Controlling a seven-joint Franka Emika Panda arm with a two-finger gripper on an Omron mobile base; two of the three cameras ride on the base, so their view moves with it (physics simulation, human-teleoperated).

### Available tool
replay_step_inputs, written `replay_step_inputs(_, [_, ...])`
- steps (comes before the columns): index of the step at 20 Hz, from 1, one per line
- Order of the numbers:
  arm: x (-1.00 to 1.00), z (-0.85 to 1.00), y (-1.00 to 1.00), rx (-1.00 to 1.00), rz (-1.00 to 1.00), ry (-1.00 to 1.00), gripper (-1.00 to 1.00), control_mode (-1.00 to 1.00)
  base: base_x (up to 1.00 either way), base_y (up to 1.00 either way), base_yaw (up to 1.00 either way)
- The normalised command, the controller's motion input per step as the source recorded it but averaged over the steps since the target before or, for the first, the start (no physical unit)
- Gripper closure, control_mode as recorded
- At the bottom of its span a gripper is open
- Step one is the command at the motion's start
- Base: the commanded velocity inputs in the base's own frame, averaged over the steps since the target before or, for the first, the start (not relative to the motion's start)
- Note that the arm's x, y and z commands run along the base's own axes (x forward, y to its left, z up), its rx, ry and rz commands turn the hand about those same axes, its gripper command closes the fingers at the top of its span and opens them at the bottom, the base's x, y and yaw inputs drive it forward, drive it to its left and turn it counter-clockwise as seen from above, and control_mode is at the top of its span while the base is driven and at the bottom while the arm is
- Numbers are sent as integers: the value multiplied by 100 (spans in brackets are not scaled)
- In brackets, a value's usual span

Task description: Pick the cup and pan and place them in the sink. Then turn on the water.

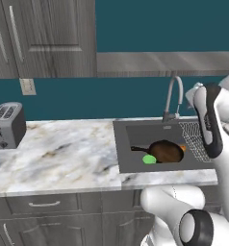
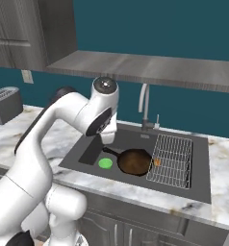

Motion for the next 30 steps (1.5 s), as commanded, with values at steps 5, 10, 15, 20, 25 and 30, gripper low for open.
replay_step_inputs(5, [-41,30,-27,30,-24,0,-100,-100,0,0,0])
replay_step_inputs(10, [-42,5,-20,30,-20,0,-100,-100,0,0,0])
replay_step_inputs(15, [-62,0,-25,28,-20,-1,-100,-100,0,0,0])
replay_step_inputs(20, [-18,0,-54,31,-16,0,-100,-100,0,0,0])
replay_step_inputs(25, [40,-5,-46,35,-5,0,-100,-100,0,0,0])
replay_step_inputs(30, [97,-34,0,36,-1,1,-100,-100,0,0,0])
